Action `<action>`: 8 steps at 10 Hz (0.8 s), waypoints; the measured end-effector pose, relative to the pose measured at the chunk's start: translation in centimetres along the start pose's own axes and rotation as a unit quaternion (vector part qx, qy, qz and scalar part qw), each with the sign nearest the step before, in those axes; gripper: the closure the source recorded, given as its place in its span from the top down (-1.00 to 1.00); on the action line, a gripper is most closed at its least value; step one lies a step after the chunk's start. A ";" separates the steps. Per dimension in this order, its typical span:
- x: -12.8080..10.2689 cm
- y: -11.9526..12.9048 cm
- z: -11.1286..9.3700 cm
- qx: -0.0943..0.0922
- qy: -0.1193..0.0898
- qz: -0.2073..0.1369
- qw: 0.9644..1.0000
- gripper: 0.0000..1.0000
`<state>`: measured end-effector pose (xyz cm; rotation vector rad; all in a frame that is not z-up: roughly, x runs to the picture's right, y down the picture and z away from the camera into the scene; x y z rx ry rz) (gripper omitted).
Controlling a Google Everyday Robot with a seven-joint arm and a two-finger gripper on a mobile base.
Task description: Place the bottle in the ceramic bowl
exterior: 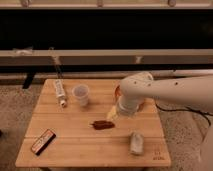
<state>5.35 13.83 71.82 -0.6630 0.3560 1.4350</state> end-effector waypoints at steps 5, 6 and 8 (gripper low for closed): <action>-3.2 12.0 -0.8 -0.003 -0.032 -0.138 0.990 0.60; -3.2 15.7 -0.5 0.001 -0.037 -0.181 0.983 0.60; -1.8 20.3 0.2 0.017 -0.057 -0.234 0.970 0.60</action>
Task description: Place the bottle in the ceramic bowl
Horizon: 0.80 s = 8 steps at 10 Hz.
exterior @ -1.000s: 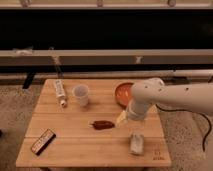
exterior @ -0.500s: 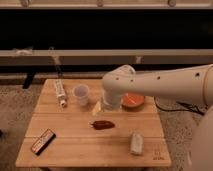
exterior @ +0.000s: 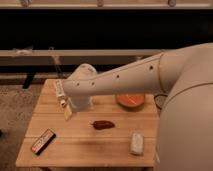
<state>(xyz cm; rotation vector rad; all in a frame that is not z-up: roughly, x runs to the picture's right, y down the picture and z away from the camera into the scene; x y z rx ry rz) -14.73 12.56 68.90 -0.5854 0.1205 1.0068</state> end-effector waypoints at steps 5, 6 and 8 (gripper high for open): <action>-0.1 1.8 0.2 0.010 -0.011 -0.024 1.000 0.60; -0.1 1.8 0.2 0.010 -0.011 -0.024 1.000 0.60; -0.2 1.8 0.2 0.010 -0.012 -0.024 1.000 0.60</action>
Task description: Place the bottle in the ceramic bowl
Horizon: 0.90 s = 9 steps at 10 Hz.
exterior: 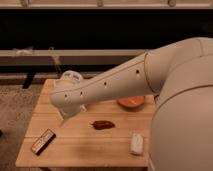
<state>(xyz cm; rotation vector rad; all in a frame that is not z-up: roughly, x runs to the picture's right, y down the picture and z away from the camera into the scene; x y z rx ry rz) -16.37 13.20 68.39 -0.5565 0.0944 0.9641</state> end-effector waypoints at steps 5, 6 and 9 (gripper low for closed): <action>-5.2 0.0 1.9 -0.007 0.006 -0.035 0.999 0.60; -7.0 0.0 2.6 -0.007 0.010 -0.046 0.999 0.60; -11.0 1.0 4.6 -0.008 0.026 -0.073 0.997 0.60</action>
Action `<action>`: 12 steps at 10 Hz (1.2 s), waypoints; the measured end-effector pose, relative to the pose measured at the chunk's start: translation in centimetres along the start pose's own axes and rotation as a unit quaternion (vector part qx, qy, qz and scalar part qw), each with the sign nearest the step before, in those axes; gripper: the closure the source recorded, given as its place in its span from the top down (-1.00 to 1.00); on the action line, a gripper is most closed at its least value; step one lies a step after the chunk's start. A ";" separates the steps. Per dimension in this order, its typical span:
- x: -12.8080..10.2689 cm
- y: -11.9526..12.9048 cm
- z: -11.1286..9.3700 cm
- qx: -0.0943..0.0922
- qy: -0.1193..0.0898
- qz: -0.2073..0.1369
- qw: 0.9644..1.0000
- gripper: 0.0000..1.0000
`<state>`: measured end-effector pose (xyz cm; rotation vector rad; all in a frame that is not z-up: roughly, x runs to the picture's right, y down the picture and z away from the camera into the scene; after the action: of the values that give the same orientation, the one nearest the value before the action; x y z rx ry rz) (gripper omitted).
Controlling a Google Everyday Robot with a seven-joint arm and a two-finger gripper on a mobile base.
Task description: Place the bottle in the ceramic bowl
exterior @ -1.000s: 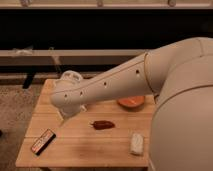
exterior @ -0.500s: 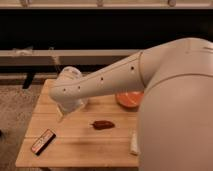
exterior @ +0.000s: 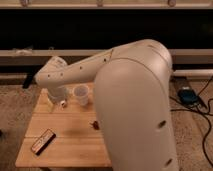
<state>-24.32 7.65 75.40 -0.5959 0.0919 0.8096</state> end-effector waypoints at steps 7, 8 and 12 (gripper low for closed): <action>-6.9 -0.2 4.8 -0.017 0.024 -0.030 0.999 0.60; -7.5 -0.8 5.4 -0.014 0.025 -0.029 0.999 0.60; -10.0 -2.1 7.9 -0.004 0.037 -0.030 0.999 0.60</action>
<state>-30.94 4.19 85.98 -0.6337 0.1372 0.7309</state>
